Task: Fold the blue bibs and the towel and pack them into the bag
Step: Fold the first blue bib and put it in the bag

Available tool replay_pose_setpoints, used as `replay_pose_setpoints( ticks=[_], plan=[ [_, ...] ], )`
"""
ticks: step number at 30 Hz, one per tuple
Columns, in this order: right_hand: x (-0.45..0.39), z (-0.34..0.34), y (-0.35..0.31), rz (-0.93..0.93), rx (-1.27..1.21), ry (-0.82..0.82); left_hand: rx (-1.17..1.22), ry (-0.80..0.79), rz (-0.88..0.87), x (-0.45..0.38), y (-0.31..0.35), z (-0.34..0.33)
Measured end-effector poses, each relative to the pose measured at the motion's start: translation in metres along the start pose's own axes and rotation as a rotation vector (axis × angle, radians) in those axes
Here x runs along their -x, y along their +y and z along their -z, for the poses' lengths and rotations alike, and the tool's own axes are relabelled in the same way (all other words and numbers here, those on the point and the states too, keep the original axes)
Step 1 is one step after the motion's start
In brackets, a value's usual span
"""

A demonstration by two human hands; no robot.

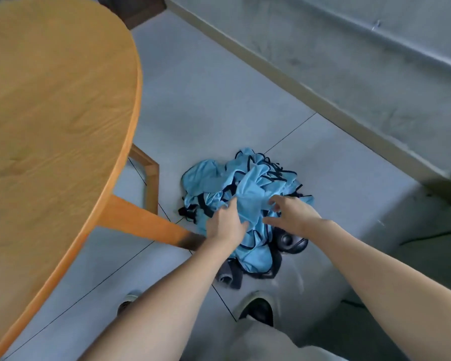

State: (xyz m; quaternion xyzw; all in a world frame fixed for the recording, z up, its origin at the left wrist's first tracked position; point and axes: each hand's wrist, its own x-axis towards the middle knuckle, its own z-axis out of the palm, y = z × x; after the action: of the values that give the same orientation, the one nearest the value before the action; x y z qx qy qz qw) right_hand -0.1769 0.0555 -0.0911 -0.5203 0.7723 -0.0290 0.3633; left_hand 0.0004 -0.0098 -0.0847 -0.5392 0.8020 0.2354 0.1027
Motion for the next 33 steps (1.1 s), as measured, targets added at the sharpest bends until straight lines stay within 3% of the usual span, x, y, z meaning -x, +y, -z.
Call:
replay_pose_setpoints(
  ticks=[6,16,23,33],
  plan=[
    [-0.046,-0.028,0.009,-0.020,-0.091,0.132,0.052,-0.063,0.094,-0.031,-0.018,-0.034],
    [-0.042,-0.021,-0.012,-0.089,-0.443,0.290,0.258,0.167,0.006,-0.024,-0.020,-0.016],
    [0.005,0.042,-0.043,-0.071,-0.525,0.402,0.356,0.399,-0.096,0.019,-0.008,0.048],
    [0.125,0.171,-0.138,0.139,-0.748,0.530,0.644,0.671,-0.242,0.123,0.040,0.157]
  ],
)
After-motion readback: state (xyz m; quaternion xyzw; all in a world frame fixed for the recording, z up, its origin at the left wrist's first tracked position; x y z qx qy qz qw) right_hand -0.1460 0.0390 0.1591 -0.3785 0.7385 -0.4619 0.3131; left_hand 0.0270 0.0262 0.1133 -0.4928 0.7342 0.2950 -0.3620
